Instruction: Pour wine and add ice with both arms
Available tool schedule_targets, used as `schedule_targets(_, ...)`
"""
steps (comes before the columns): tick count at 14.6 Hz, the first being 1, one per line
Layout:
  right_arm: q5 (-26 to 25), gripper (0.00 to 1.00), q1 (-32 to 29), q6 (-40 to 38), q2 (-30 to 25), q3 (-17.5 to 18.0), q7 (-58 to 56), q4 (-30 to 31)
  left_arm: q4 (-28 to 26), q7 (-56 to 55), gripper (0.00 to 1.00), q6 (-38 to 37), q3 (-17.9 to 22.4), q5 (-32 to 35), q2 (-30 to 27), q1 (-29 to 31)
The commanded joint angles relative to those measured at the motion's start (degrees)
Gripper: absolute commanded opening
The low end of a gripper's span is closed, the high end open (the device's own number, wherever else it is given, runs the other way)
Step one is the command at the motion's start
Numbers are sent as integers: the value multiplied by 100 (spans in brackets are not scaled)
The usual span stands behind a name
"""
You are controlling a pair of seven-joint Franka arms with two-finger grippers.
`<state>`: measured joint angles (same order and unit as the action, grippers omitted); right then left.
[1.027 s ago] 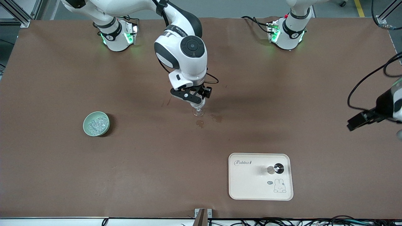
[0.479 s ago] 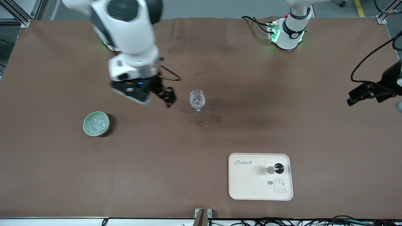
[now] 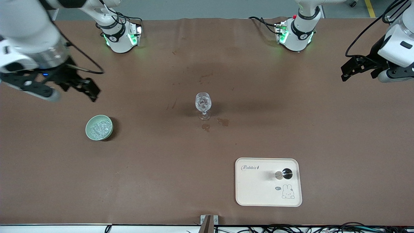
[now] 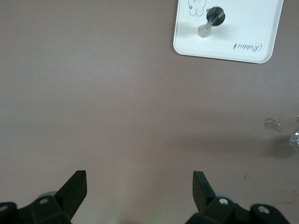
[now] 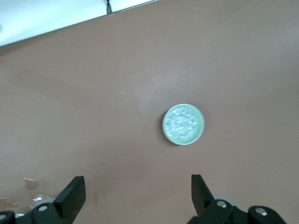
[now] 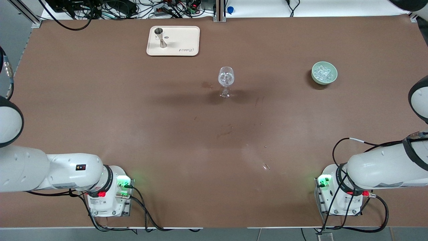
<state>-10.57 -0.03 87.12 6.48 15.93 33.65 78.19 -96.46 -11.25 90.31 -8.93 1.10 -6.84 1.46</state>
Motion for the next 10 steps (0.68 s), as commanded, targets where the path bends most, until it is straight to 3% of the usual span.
schedule_targets(1,283,100,47,-54,-375,-800,-1059,364,-216,96,100,75,23,-57,-239,-120)
schedule_targets(6,599,100,-14,138,-508,-1574,-2624,557,-76,70,100,-22,-197,-40,-169,-164)
schedule_targets(10,600,100,-58,103,-525,-1575,-2777,548,372,96,100,-329,-127,-57,112,-76)
